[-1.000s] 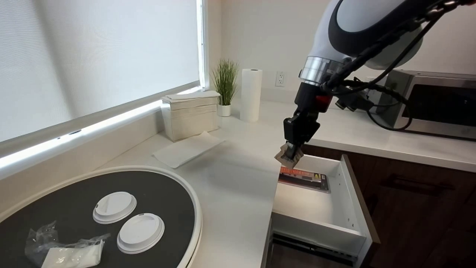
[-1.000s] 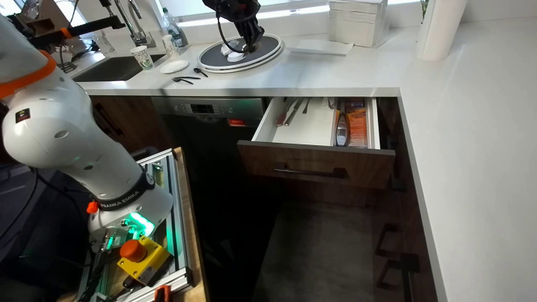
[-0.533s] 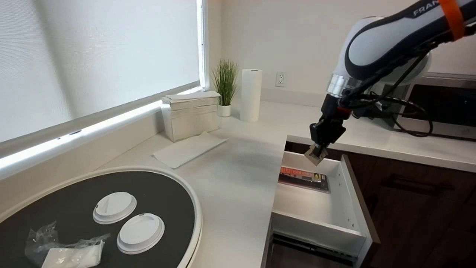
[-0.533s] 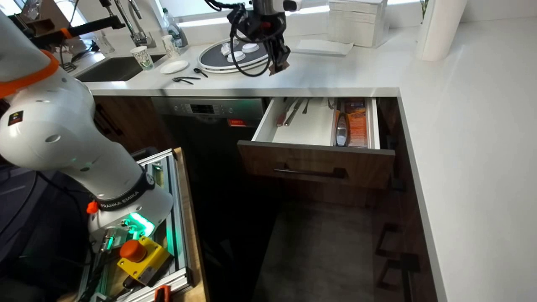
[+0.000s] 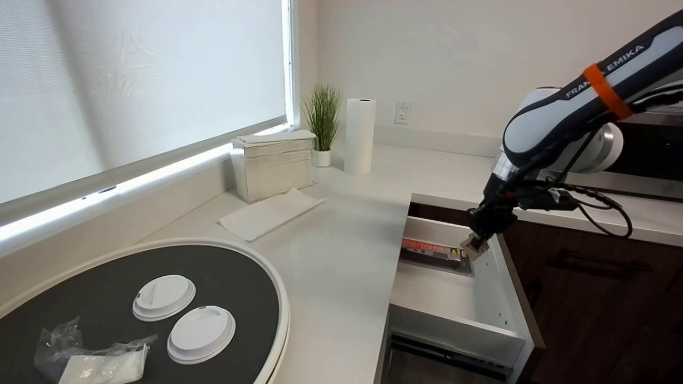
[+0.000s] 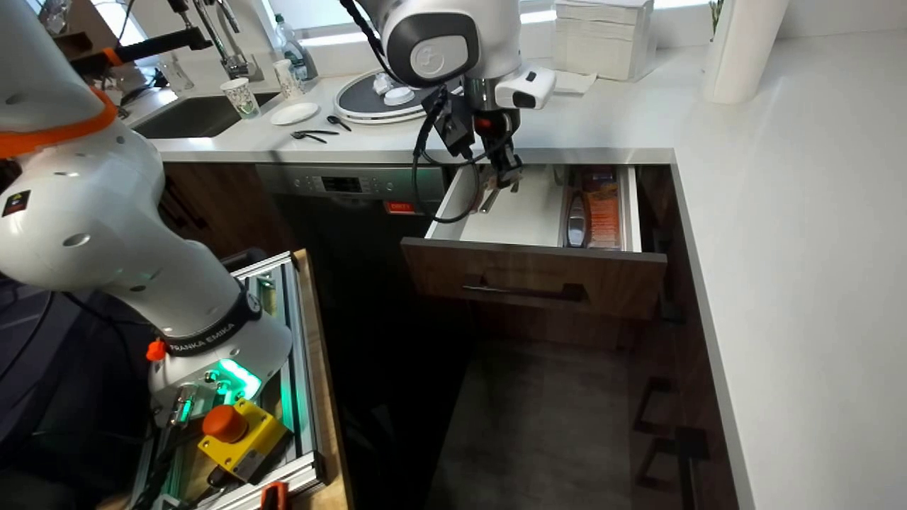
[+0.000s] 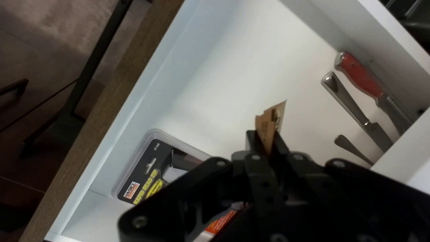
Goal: Put two sachets in the open drawer.
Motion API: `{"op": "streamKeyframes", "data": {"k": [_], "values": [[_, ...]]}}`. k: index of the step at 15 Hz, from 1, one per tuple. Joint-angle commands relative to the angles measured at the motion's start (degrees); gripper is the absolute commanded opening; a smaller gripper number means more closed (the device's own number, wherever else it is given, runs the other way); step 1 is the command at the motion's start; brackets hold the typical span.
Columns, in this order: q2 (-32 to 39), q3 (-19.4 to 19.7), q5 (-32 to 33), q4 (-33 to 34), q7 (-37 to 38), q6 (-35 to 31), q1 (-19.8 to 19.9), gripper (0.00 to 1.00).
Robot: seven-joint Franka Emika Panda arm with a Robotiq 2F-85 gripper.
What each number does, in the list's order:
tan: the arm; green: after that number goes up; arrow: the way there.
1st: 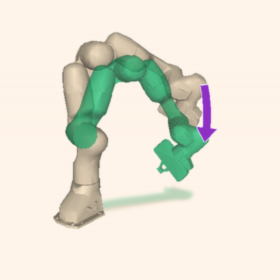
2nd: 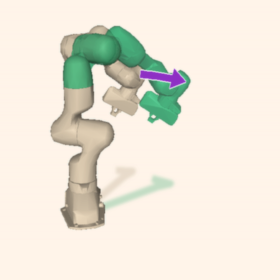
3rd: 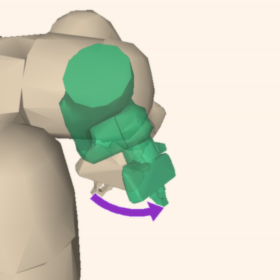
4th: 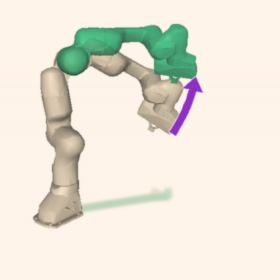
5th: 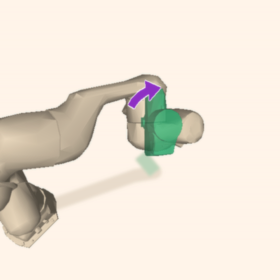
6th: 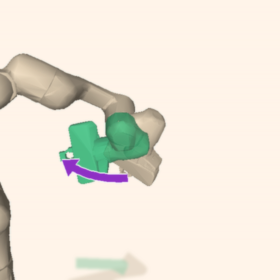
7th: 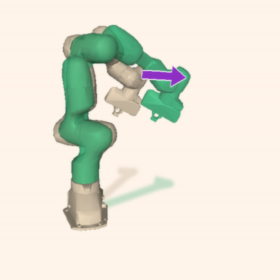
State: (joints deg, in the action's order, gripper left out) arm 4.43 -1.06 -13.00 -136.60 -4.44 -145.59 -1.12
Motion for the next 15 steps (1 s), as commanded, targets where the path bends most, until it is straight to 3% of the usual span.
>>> {"op": "streamKeyframes", "data": {"k": [1, 2, 3, 4, 7, 11, 15], "values": [[5.7, -2.5, -6.6, 0.5, -6.2, -6.1, 0.0, 0.02], [7.2, -3.4, -8.1, 1.2, -7.6, -6.8, 0.2, 0.34], [8.2, -4.8, -10.9, 2.1, -9.8, -6.2, 0.8, 0.35], [8.7, -5.6, -11.4, 2.5, -10.6, -5.8, 1.0, 0.42], [7.7, -4.1, -4.8, 3.6, -5.6, -3.0, 0.2, 0.64], [1.6, 0.9, 12.0, 3.9, 5.1, -1.3, -1.7, 0.95], [-6.9, 0.7, 27.6, 6.8, 9.1, 12.2, -2.1, 1.0]]}}
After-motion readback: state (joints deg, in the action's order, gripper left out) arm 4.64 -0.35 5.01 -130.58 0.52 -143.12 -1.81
